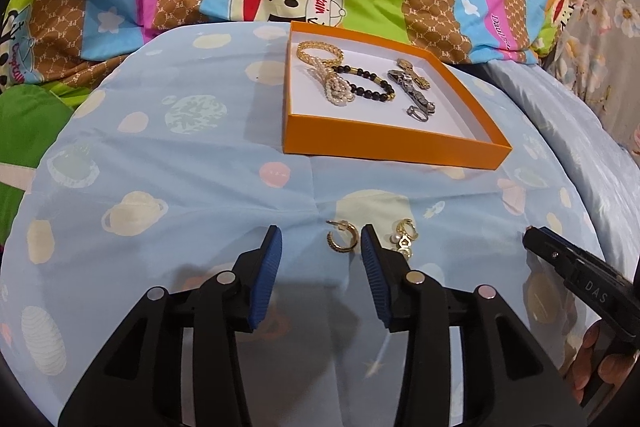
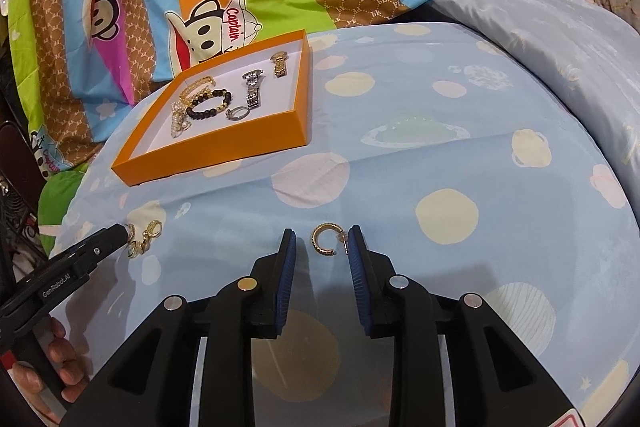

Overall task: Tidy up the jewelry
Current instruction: 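Grasp a gold hoop earring with the right tool while the left tool grasps the other hoop, then carry both gold hoop earrings into the orange box and open both tools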

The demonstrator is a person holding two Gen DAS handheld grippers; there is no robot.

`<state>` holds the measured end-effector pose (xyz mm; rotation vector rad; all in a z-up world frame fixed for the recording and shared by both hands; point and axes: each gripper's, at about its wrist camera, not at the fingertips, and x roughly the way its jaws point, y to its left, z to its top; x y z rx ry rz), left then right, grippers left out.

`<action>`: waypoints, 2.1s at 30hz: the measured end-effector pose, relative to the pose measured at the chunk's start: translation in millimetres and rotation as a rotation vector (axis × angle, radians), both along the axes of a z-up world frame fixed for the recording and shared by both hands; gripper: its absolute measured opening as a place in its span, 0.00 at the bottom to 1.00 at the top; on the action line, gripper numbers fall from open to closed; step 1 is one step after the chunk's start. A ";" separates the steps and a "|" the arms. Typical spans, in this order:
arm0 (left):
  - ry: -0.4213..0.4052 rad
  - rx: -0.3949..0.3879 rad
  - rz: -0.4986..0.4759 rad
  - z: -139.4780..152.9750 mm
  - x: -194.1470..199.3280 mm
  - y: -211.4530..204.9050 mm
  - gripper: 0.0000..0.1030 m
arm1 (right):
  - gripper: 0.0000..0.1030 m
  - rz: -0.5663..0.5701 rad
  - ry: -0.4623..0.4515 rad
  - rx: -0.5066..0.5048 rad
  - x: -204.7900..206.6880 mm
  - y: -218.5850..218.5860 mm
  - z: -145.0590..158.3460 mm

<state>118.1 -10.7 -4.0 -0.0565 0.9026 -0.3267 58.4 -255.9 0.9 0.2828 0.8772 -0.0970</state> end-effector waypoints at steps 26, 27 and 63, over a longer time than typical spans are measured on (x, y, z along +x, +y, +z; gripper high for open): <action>-0.003 0.023 0.036 -1.6 -2.5 7.9 0.16 | 0.17 0.002 -0.008 0.010 -3.1 0.0 -0.3; -0.001 0.022 0.036 -1.7 -4.3 10.7 0.16 | 0.17 0.006 -0.007 0.007 -3.0 1.2 0.0; -0.002 0.038 0.032 -2.3 -10.4 11.0 0.16 | 0.17 0.025 -0.006 -0.054 -0.8 18.3 3.9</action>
